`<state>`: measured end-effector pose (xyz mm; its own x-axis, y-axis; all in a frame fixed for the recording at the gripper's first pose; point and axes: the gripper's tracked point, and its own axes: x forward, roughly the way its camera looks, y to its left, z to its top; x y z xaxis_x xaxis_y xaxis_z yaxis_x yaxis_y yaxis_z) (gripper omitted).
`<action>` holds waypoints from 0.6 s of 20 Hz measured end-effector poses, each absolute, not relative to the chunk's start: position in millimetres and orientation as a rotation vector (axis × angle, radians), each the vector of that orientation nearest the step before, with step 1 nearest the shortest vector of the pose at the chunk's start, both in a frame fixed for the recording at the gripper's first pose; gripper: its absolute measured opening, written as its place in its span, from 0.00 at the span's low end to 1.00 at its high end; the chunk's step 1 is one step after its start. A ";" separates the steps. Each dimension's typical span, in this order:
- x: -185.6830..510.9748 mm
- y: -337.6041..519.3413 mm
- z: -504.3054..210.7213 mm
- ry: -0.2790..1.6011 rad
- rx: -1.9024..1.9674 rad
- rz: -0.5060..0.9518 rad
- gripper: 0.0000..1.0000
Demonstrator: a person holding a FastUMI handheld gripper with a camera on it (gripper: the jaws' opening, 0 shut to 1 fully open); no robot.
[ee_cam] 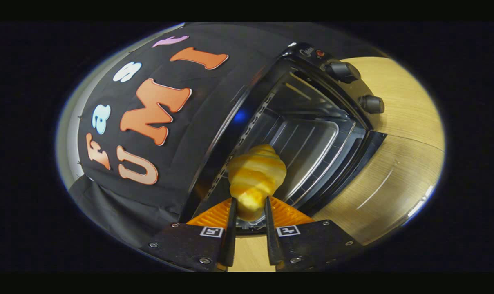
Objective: Open the toaster oven, put the food inside, and close the toaster oven door.
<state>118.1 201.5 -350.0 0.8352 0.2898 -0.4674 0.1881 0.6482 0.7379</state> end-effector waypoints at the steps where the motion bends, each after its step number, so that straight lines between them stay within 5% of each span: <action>1: 119.8 200.6 -355.0 0.608 0.889 0.047 0.39; 9: 101.2 203.0 -346.2 0.564 0.809 0.082 0.87; 12: 84.6 196.8 -339.4 0.555 0.780 0.083 0.96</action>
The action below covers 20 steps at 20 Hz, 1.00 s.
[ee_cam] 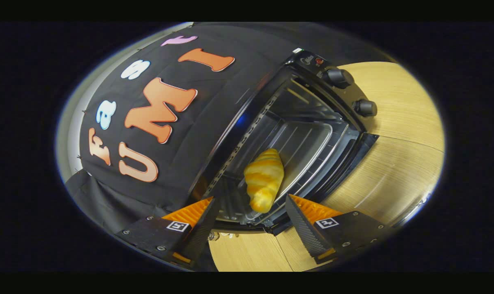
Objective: Open the toaster oven, put the food inside, and close the toaster oven door.
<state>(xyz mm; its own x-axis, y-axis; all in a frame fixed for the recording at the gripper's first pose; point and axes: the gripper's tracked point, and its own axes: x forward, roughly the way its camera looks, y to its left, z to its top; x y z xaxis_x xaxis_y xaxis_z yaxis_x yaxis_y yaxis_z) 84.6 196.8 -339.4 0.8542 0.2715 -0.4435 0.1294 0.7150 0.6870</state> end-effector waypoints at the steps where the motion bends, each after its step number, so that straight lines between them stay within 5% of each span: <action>1: 78.2 193.0 -337.7 0.556 0.757 0.084 0.97; 20: -53.8 63.4 -379.1 0.735 0.018 0.038 0.99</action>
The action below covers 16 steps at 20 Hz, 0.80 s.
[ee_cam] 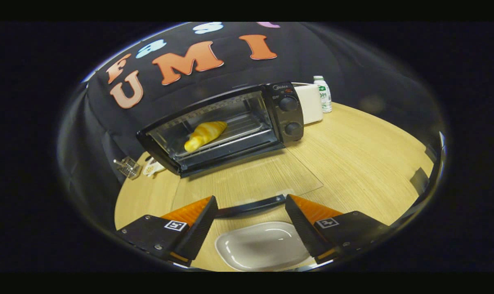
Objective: Open the toaster oven, put the food inside, and close the toaster oven door.
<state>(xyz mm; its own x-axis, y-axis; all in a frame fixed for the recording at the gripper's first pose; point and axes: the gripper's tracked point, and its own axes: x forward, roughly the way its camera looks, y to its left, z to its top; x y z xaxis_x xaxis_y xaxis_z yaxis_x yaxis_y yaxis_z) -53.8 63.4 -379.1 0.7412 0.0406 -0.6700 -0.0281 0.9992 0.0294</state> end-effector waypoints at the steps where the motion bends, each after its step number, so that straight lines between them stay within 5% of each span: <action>1: -58.1 60.7 -382.6 0.746 -0.025 0.042 0.99; 16: -67.8 73.7 -427.6 0.866 -0.267 0.130 0.99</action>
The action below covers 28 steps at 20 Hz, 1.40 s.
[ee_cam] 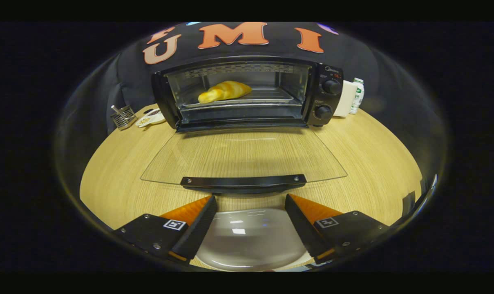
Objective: Open the toaster oven, put the food inside, and close the toaster oven door.
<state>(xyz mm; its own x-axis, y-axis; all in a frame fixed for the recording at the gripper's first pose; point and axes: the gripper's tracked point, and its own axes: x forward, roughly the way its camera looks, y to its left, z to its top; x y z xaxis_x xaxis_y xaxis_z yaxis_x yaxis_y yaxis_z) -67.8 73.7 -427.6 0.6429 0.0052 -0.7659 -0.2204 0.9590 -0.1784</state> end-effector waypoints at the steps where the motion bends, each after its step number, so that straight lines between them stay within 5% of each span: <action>1: -67.9 76.2 -425.4 0.864 -0.260 0.139 0.99; 28: 5.4 109.0 -291.0 0.587 -0.144 0.190 1.00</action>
<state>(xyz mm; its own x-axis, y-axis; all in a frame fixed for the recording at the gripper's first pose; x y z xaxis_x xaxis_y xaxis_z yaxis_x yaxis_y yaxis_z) 5.4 109.0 -291.0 0.8158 0.1367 -0.5619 -0.2182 0.9726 -0.0803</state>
